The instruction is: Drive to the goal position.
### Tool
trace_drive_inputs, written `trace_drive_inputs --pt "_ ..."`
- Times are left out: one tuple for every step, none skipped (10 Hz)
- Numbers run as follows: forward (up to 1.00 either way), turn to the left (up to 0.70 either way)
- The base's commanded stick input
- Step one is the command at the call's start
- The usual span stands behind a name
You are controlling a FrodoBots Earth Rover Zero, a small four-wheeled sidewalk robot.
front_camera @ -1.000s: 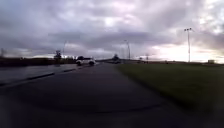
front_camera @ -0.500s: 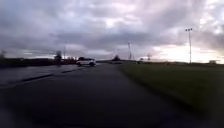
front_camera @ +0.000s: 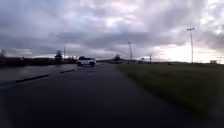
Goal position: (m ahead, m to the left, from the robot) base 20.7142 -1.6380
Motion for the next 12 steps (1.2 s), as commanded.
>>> trace_drive_inputs --pt "0.70 0.00" --pt "0.70 0.00" --pt "0.70 0.00" --pt "0.70 0.00" --pt "0.70 0.00" --pt "0.70 0.00" --pt "0.70 0.00" --pt "0.70 0.00" --pt "0.70 0.00" --pt "0.70 0.00" --pt "0.70 0.00" --pt "0.70 0.00"
